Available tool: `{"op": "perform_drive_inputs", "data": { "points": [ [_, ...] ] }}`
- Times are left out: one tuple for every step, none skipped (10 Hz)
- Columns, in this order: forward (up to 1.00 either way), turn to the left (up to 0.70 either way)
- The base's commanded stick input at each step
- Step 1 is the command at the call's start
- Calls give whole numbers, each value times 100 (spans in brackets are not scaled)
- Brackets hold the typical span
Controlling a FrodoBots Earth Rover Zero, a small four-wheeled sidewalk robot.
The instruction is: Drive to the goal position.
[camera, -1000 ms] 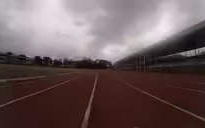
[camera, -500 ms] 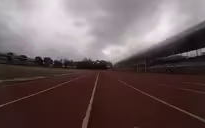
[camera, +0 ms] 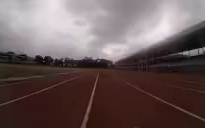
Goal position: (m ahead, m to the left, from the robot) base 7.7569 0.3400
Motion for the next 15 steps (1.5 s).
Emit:
{"op": "perform_drive_inputs", "data": {
  "points": [
    [70, 0],
    [70, 0],
    [70, 0],
    [70, 0],
    [70, 0],
    [70, 0],
    [70, 0],
    [70, 0],
    [70, 0],
    [70, 0],
    [70, 0],
    [70, 0],
    [70, 0],
    [70, 0],
    [70, 0]
  ]
}}
